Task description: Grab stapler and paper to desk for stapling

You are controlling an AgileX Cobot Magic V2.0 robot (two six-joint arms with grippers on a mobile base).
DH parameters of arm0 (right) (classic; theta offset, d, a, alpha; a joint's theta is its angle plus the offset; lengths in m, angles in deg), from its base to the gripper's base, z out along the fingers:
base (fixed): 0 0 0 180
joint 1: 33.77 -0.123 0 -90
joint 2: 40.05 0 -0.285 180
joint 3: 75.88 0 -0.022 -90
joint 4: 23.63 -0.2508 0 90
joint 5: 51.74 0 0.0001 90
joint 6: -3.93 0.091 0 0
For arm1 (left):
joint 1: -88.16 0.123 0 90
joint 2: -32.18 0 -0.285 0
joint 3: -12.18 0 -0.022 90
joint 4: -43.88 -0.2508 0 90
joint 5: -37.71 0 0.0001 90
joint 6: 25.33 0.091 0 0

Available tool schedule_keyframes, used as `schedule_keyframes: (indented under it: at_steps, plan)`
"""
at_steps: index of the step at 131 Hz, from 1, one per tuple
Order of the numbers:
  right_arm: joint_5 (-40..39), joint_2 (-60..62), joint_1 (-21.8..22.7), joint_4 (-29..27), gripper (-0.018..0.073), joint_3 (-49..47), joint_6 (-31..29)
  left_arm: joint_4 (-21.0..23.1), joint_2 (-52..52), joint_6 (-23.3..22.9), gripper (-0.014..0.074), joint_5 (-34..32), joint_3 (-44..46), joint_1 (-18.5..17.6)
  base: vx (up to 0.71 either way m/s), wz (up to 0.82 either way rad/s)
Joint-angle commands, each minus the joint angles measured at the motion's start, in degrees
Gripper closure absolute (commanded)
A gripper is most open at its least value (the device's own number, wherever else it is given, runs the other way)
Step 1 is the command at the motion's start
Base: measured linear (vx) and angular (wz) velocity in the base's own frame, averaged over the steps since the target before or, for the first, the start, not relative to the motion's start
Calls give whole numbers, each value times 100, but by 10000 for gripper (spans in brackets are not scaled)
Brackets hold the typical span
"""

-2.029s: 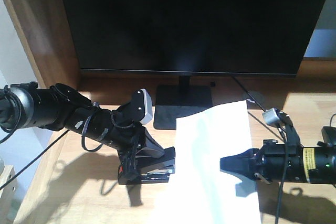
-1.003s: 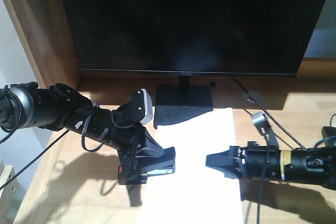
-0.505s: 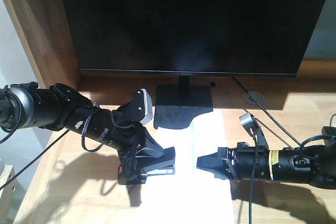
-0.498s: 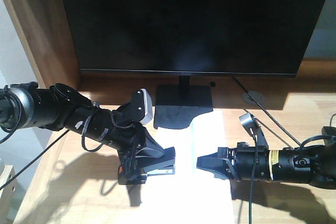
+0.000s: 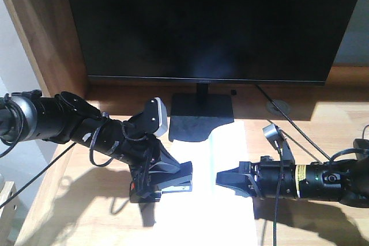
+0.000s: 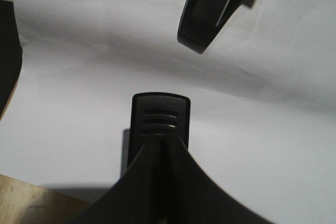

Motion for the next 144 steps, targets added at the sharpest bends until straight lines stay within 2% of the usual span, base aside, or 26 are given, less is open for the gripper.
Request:
schedule_keyframes:
  at_steps: [1,44,69,83,144]
  plan:
    - [-349,208,-2,-115,562,-102,-35,282,259,1,603,188,141,-23,0,0]
    - [-349,208,-2,-115,562,-102,-35,321,259,27,603,179,141,-23,0,0]
    - [-349,208,-2,-134,562,-102,-35,648,203,563,603,217,141,-29,0,0]
    - [-349,208,-2,-134,562,-102,-35,738,78,643,603,261,141,-29,0,0]
    - [-344,208,-2,-145,562,-102,-41,530,-559,644,603,288,141,-29,0,0]
